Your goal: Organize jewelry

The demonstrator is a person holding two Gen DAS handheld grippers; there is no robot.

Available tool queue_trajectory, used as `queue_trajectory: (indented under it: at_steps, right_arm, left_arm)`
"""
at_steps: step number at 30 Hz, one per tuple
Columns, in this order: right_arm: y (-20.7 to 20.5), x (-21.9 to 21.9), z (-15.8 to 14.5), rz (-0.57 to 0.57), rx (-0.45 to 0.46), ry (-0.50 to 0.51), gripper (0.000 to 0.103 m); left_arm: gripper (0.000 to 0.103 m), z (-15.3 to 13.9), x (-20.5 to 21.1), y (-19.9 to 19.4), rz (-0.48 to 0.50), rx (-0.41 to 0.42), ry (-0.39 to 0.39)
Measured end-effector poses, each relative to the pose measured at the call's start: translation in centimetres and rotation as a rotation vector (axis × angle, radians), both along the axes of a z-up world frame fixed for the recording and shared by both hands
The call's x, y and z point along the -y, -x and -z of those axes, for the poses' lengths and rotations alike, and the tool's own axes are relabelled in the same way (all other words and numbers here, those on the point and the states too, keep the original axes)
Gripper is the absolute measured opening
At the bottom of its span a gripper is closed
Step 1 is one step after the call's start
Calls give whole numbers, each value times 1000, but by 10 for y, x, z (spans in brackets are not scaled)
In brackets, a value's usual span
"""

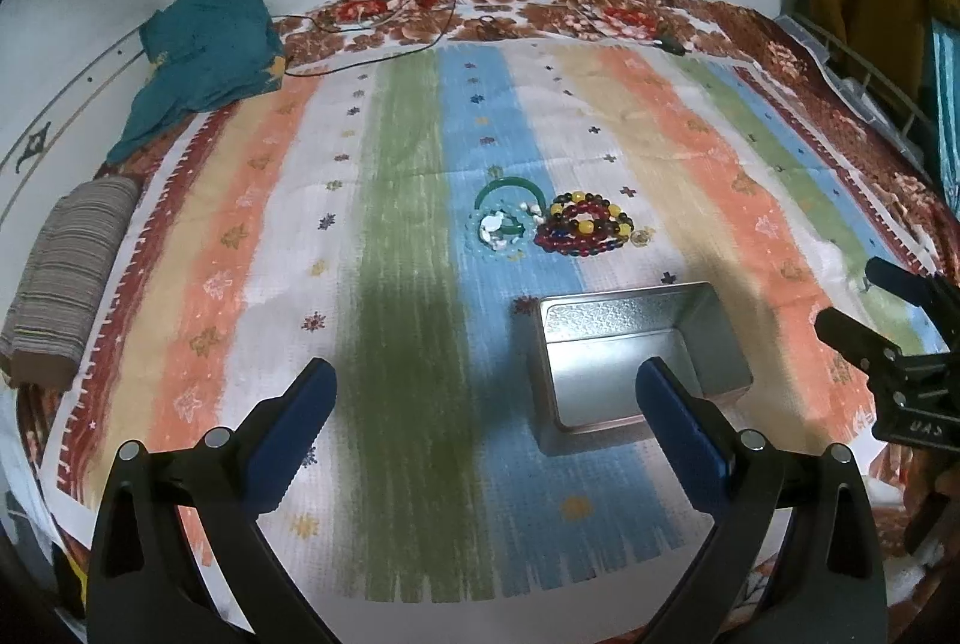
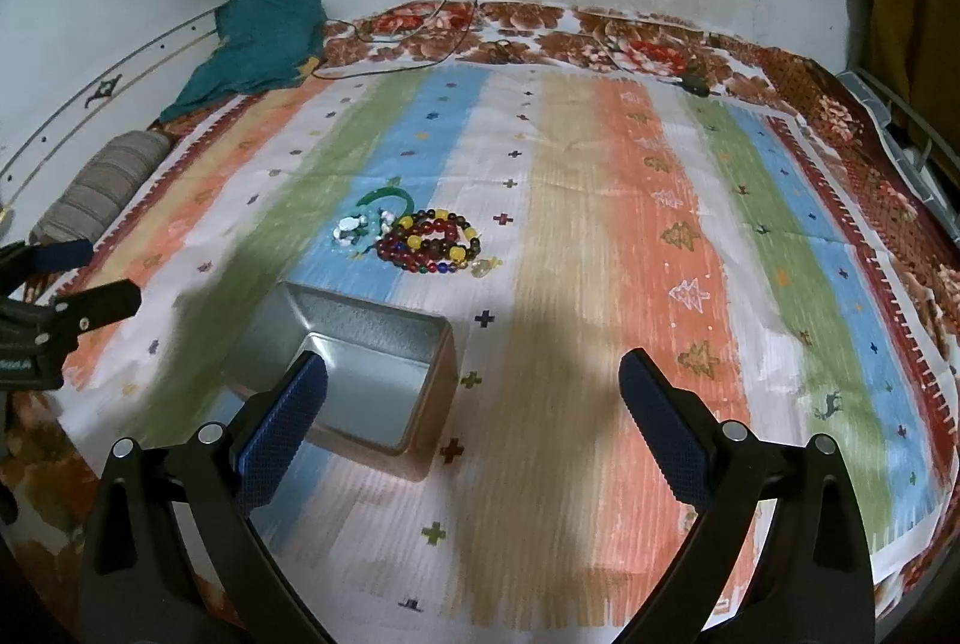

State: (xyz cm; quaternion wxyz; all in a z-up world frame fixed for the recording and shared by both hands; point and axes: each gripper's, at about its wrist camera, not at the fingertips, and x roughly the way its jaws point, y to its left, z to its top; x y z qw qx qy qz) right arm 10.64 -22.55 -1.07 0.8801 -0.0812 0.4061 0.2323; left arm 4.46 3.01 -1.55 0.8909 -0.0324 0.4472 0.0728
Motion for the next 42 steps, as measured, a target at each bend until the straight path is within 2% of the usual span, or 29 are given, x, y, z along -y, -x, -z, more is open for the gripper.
queue_trajectory:
  at_steps: [15, 26, 42]
  right_arm:
    - [-37, -15, 5, 15, -27, 0, 99]
    - [-65, -23, 15, 38, -48, 15, 99]
    - [-107, -39, 51, 52, -117, 65, 99]
  left_arm:
    - [97, 9, -16, -50, -39, -46, 10]
    - [97, 27, -15, -82, -23, -102, -1]
    - [97, 59, -33, -125, -52, -170, 75]
